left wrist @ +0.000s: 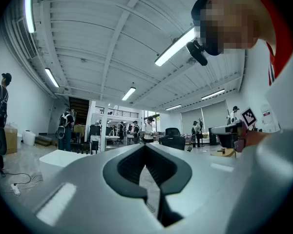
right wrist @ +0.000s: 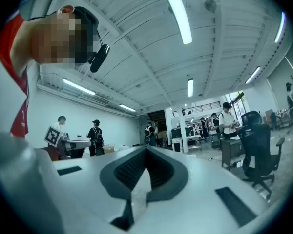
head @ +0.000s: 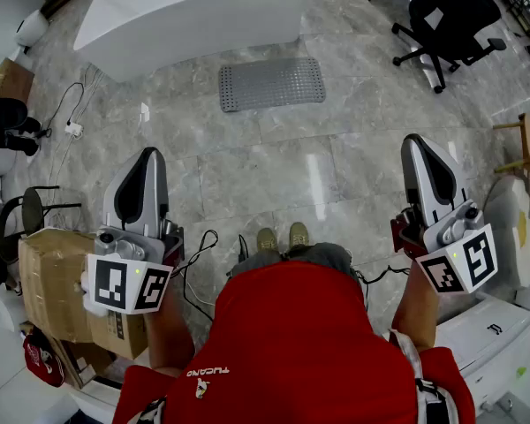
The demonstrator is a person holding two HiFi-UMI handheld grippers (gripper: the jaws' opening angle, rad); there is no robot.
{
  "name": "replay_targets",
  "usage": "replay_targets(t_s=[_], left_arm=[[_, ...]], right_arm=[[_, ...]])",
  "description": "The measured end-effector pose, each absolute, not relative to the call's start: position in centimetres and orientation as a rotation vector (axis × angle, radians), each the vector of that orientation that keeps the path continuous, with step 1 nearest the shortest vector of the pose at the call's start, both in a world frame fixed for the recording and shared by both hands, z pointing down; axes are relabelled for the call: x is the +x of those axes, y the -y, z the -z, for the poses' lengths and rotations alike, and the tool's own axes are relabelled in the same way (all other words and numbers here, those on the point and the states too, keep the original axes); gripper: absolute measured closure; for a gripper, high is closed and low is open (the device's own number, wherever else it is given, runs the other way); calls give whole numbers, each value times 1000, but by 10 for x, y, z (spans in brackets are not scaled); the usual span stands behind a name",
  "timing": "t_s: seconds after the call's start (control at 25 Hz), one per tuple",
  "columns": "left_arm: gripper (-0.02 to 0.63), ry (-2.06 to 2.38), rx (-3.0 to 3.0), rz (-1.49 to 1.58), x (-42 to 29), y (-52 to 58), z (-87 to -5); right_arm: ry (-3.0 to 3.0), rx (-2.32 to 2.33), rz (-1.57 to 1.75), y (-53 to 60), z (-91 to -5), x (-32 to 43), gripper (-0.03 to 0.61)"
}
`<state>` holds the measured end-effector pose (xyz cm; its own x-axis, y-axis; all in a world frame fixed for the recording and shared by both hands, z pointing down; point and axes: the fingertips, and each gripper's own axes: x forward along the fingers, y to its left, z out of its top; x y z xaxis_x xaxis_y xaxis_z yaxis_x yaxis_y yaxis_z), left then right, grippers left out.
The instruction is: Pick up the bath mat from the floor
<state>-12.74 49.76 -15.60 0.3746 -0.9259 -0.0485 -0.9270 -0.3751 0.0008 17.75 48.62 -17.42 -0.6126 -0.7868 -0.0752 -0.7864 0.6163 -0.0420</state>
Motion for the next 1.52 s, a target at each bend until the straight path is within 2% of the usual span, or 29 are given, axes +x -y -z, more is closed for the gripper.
replay_targets(t_s=[1.52], left_arm=[[609, -1839, -2455, -19, -84, -431, 146]], right_arm=[[-2757, -1364, -25, -403, 150, 271, 577]])
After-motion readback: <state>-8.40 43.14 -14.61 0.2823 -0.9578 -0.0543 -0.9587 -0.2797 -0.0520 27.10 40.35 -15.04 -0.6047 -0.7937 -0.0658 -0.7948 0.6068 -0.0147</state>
